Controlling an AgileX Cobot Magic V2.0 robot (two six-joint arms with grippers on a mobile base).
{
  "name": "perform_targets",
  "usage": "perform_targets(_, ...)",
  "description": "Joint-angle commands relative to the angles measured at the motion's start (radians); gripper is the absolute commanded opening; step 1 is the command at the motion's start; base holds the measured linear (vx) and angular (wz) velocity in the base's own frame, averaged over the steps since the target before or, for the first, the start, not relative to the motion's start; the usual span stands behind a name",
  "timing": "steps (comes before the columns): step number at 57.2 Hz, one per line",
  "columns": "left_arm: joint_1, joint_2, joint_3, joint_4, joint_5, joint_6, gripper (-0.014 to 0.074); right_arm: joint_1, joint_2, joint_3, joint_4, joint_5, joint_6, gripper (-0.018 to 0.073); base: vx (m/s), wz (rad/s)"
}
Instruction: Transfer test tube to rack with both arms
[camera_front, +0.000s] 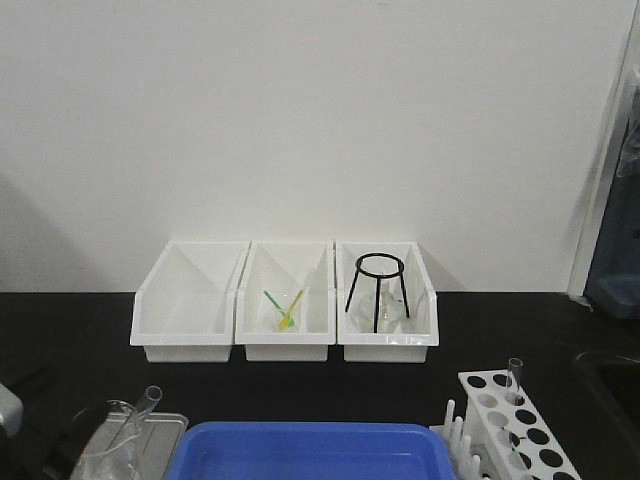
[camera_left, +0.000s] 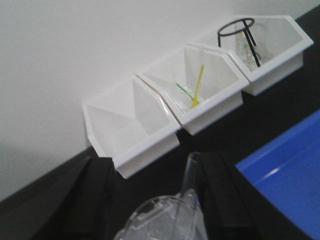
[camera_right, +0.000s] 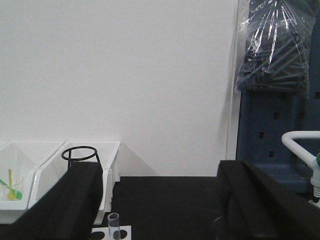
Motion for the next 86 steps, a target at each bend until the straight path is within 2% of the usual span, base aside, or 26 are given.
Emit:
perform_targets(1,-0.002,0.061,-0.015,-0.011,-0.158,-0.020,0.0470,-0.004,0.003,-0.026,-0.014,-0.110,-0.006,0.0510,0.00,0.00)
perform_targets(8,-0.002,0.162,-0.022,-0.011,-0.247,-0.020,0.0470,-0.004,0.003,-0.026,-0.014,-0.130,-0.006,0.0510,0.00,0.00)
perform_targets(36,-0.002,0.391,-0.173,-0.009,-0.269,-0.020,0.0470,-0.004,0.003,-0.026,-0.014,-0.139,-0.014,0.0510,0.00,0.00)
perform_targets(58,-0.002,0.483,-0.195,-0.009,-0.371,-0.020,0.0459,-0.004,0.003,-0.026,-0.014,-0.139,-0.016,0.0510,0.00,0.00)
perform_targets(72,-0.002,0.512,-0.195,-0.011,-0.420,-0.017,0.0367,-0.004,0.003,-0.026,-0.013,-0.138,-0.022,0.0510,0.00,0.00)
perform_targets(86,-0.002,0.515,-0.195,-0.011,-0.426,-0.016,0.0171,-0.004,0.003,-0.026,-0.013,-0.137,-0.022,0.0510,0.00,0.00)
